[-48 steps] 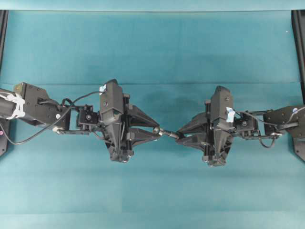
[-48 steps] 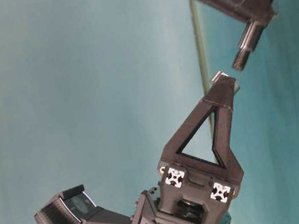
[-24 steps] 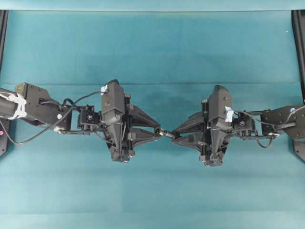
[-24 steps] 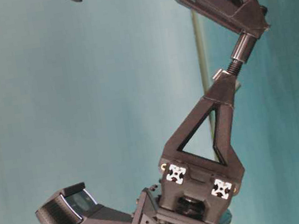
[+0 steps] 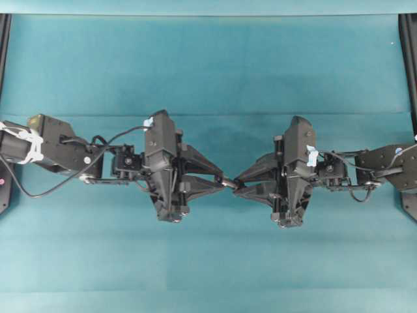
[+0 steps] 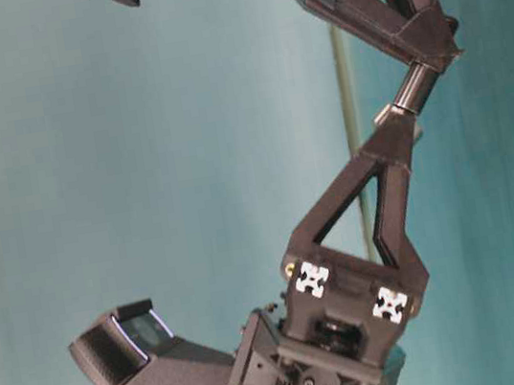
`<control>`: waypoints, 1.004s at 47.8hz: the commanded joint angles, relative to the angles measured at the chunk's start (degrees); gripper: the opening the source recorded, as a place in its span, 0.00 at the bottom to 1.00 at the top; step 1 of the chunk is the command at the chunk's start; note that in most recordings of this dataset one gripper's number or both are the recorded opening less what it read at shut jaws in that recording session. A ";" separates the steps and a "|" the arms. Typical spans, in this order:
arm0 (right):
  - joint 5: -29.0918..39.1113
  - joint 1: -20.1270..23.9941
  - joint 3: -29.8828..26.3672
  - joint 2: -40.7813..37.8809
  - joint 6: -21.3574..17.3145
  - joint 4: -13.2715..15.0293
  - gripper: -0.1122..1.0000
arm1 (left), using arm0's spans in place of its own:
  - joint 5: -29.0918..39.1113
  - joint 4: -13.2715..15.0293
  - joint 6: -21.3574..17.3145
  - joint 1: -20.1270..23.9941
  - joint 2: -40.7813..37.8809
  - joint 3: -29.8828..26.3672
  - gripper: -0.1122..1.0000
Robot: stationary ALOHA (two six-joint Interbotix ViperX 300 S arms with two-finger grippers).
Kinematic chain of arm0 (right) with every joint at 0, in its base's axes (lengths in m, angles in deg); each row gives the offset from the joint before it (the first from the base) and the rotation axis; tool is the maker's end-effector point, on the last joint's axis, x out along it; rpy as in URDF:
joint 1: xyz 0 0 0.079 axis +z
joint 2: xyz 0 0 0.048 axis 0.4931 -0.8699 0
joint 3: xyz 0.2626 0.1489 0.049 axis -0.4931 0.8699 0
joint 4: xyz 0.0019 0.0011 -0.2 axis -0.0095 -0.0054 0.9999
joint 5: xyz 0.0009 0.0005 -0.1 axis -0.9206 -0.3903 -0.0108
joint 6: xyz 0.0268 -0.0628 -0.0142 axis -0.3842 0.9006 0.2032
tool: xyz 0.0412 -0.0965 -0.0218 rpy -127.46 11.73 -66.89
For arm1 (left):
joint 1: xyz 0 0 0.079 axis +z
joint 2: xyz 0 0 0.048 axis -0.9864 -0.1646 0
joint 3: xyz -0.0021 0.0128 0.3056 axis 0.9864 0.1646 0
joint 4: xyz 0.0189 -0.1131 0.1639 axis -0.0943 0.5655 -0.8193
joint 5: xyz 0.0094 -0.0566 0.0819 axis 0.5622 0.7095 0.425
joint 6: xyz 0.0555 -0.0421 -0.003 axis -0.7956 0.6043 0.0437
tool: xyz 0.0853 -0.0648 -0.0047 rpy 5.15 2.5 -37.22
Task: Insert the washer onto the shaft with both hands.
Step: 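Align the washer hole over the shaft's threaded tip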
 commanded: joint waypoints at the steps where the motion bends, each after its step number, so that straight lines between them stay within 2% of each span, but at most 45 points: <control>1: -0.70 0.18 -0.79 0.35 0.00 0.09 0.09 | -0.35 -0.09 0.00 -0.09 -0.09 -1.23 0.42; 48: -0.70 -0.53 -1.05 0.35 0.53 0.09 0.09 | 4.22 -0.09 -0.70 -0.70 -2.55 -4.13 0.42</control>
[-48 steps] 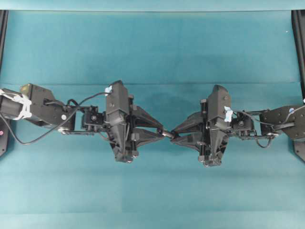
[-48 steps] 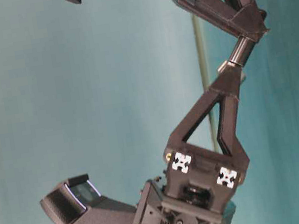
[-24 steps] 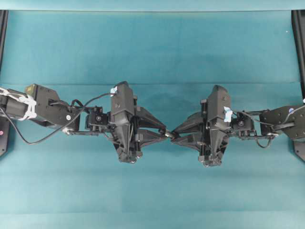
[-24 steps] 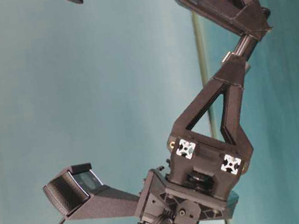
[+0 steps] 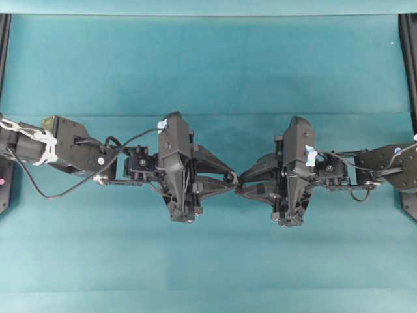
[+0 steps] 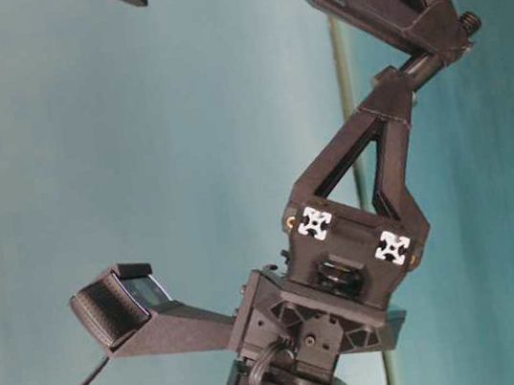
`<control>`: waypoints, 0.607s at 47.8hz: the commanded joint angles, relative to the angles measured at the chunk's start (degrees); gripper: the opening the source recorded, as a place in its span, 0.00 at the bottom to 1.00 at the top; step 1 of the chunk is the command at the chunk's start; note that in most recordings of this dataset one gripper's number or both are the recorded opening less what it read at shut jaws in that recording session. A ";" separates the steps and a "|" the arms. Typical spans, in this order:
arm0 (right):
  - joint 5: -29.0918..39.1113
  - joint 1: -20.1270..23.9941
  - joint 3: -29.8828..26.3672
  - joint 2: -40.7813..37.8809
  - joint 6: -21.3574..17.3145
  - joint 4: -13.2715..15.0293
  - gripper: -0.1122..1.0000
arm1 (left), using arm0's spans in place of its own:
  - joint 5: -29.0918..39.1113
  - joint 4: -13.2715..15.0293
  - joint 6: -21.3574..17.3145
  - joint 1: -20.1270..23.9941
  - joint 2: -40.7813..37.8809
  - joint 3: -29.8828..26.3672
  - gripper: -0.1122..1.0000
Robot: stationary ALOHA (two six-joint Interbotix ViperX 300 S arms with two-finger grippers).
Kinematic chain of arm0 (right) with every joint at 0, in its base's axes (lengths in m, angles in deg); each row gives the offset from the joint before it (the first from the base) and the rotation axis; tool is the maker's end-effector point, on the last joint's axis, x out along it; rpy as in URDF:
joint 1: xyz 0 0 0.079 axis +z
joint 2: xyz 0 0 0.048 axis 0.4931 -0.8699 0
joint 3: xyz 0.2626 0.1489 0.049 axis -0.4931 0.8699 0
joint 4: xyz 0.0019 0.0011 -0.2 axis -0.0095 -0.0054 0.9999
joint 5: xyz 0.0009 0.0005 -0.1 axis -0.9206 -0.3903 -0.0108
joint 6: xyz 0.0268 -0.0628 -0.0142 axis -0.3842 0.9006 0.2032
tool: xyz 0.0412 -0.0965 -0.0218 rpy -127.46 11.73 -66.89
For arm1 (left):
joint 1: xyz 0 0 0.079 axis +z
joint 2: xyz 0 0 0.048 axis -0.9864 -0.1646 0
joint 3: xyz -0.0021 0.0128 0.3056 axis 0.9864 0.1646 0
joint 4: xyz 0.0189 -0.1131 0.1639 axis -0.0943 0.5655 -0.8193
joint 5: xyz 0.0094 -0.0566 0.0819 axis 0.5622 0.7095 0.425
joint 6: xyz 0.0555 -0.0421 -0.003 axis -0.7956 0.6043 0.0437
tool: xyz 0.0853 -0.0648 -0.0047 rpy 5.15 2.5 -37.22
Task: Insert the washer onto the shaft with both hands.
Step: 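Align the washer hole over the shaft's threaded tip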
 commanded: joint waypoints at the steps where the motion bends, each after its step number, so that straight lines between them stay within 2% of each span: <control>1: -0.79 -0.26 -1.05 0.70 0.44 0.09 0.09 | 0.18 -0.09 -0.09 -0.44 -0.09 -0.44 0.42; 29: -0.35 -0.26 -0.97 1.14 0.62 0.09 0.09 | 1.76 -0.09 0.26 -0.62 0.09 -0.44 0.42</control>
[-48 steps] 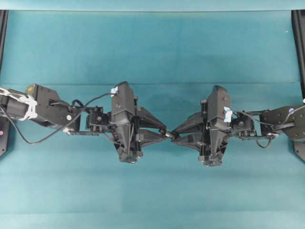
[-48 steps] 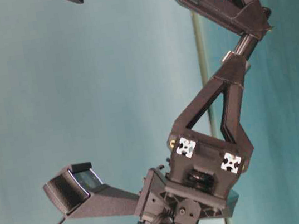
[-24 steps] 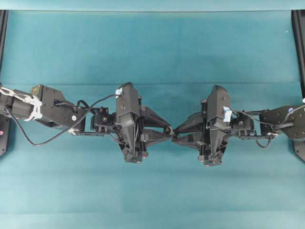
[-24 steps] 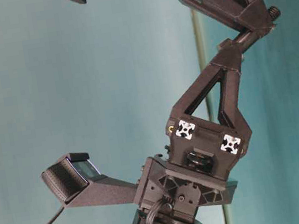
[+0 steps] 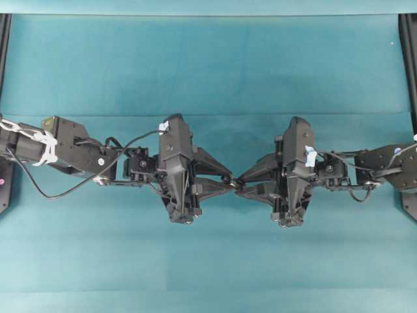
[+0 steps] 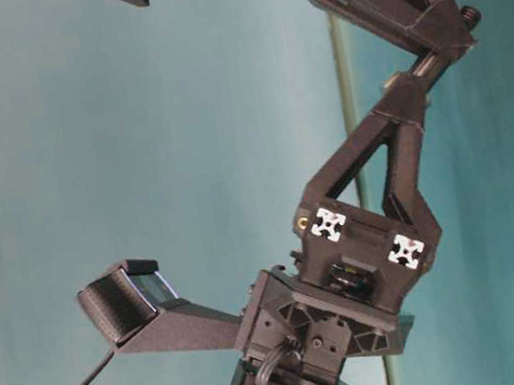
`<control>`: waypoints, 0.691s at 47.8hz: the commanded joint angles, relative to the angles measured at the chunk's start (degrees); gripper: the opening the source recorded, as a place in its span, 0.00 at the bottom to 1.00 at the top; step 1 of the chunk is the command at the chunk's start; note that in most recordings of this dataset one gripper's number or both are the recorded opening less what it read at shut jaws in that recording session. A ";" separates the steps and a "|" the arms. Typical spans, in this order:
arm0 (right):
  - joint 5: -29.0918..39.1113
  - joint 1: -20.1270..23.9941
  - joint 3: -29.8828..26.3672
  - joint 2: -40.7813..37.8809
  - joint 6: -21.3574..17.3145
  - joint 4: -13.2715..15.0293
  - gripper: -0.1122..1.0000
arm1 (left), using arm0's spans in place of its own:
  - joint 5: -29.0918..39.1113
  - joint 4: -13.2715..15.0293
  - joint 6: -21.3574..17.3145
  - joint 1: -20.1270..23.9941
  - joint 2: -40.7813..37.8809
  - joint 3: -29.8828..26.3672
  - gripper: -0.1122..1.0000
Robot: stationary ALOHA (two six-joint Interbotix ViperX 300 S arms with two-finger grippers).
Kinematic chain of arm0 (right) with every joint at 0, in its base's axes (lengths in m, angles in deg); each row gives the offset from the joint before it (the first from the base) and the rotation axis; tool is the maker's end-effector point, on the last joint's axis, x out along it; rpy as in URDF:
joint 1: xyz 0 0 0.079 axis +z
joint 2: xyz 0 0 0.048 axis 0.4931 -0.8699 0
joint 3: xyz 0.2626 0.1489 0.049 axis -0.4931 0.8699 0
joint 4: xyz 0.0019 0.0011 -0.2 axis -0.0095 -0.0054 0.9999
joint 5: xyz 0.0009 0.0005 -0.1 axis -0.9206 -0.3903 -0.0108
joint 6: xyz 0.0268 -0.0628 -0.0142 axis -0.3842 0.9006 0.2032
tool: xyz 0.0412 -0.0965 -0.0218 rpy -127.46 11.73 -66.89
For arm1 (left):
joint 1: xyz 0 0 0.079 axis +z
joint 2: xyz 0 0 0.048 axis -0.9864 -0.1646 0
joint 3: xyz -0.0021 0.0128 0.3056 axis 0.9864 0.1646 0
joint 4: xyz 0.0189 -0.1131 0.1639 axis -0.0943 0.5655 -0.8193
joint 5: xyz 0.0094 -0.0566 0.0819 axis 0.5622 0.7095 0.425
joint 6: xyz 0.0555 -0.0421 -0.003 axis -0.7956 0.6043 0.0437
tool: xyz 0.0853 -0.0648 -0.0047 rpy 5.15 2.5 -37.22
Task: Insert the washer onto the shaft with both hands.
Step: 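Align the washer hole over the shaft's threaded tip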
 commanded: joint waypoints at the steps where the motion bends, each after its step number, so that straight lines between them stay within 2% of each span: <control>1: -0.53 -0.26 -0.97 1.05 0.62 0.09 0.09 | -0.09 -0.09 0.09 -0.44 -0.09 -0.44 0.42; 13: 1.76 -0.26 -1.23 1.05 0.70 0.70 0.09 | 1.93 -0.09 -0.09 -0.44 0.09 -1.23 0.42; 21: 1.67 -0.53 -1.32 1.14 0.70 0.79 0.09 | 5.45 -0.09 -1.14 -0.53 0.18 -1.93 0.42; 33: 1.58 -1.23 -2.02 1.14 0.79 1.23 0.09 | 6.59 -0.09 -2.20 -0.53 0.00 -2.99 0.42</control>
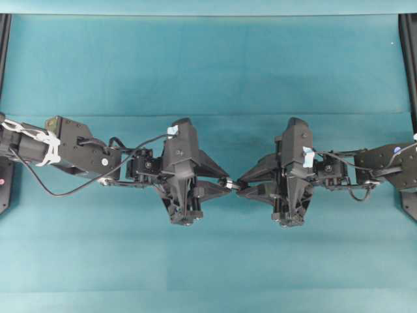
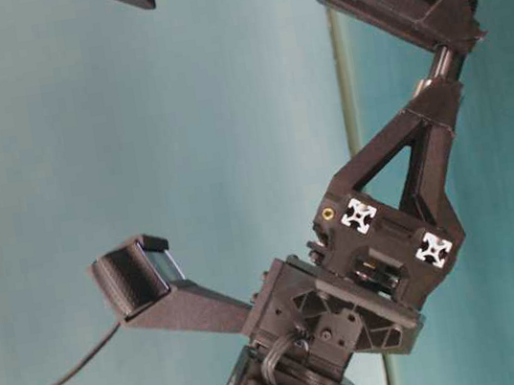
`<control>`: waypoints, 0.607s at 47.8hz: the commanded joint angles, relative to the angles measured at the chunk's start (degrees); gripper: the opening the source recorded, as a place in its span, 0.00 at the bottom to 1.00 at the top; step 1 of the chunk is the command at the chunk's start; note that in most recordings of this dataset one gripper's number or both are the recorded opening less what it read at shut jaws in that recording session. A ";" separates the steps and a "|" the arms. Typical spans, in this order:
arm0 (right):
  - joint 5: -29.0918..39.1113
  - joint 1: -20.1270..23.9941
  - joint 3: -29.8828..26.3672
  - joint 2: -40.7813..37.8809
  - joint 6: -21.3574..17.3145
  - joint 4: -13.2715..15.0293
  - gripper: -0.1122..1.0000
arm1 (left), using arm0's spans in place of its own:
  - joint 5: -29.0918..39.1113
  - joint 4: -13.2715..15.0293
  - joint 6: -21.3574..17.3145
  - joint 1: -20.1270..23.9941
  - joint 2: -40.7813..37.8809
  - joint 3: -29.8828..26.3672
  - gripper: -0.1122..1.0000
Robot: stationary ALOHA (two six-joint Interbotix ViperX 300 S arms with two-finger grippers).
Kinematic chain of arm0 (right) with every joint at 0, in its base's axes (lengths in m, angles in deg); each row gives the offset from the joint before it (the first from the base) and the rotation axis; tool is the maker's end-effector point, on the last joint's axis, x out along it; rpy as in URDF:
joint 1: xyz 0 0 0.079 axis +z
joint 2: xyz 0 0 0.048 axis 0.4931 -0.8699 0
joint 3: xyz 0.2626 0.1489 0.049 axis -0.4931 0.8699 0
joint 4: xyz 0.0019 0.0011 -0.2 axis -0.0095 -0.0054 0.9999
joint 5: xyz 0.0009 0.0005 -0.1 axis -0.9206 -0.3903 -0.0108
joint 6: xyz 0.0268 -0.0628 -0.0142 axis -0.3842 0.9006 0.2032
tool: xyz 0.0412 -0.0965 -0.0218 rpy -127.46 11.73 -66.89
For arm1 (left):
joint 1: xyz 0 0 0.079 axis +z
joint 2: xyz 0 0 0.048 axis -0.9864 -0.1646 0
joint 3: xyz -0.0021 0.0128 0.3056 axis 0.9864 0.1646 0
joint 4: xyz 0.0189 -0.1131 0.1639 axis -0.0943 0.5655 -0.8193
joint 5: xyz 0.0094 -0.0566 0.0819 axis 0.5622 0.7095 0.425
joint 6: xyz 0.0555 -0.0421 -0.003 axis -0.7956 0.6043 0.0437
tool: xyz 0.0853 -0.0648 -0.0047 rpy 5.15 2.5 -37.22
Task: Insert the washer onto the shaft with both hands.
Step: 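Align the washer hole over the shaft's threaded tip, then push the washer down the shaft onto the hex collar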
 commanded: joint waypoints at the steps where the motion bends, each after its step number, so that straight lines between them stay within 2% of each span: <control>1: -0.62 -0.70 -1.93 1.14 0.44 0.09 0.09 | 0.35 -0.18 -0.09 -0.35 0.09 -1.14 0.42; 16: -0.70 -0.79 -1.93 1.14 0.53 0.18 0.09 | 2.11 -0.18 -0.18 -0.18 0.00 -1.58 0.42; 29: 0.79 -0.88 -2.20 1.14 2.55 0.18 0.09 | 3.52 -0.18 -0.18 -0.09 0.35 -1.93 0.42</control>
